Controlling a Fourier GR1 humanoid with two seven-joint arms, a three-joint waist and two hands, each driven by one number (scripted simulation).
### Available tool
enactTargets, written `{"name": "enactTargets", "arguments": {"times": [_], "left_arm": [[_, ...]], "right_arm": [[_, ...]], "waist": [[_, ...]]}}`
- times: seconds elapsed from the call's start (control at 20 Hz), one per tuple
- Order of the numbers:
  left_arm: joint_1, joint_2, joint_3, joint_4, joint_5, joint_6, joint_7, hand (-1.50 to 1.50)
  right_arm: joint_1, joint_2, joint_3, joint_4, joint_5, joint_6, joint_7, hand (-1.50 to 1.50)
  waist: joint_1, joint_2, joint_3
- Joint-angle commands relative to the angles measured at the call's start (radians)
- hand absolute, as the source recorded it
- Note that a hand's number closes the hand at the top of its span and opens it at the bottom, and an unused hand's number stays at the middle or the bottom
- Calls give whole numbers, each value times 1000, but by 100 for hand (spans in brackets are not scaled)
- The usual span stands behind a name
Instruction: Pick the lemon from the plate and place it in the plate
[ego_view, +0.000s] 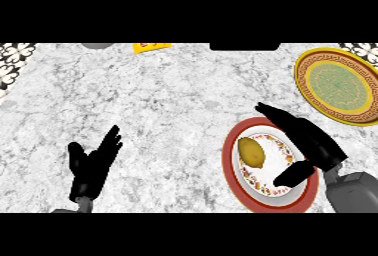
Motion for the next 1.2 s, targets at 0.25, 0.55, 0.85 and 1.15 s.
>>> {"name": "enactTargets", "arguments": {"times": [0.25,0.55,0.85,1.15], "left_arm": [[2,5,60,-65,-32,-46,70,0],[25,-69,28,-52,-64,-26,52,0],[-12,-54,102,27,-82,-76,14,0],[114,-54,75,-110,-76,-104,40,0]], "right_arm": [[38,107,-31,-10,141,44,-14,-150],[35,173,2,46,292,-15,24,-150],[0,226,-42,115,361,19,19,-150],[0,265,-34,227,413,-19,-49,-150]], "waist": [[1,0,0],[1,0,0],[0,1,0],[5,0,0]]}}
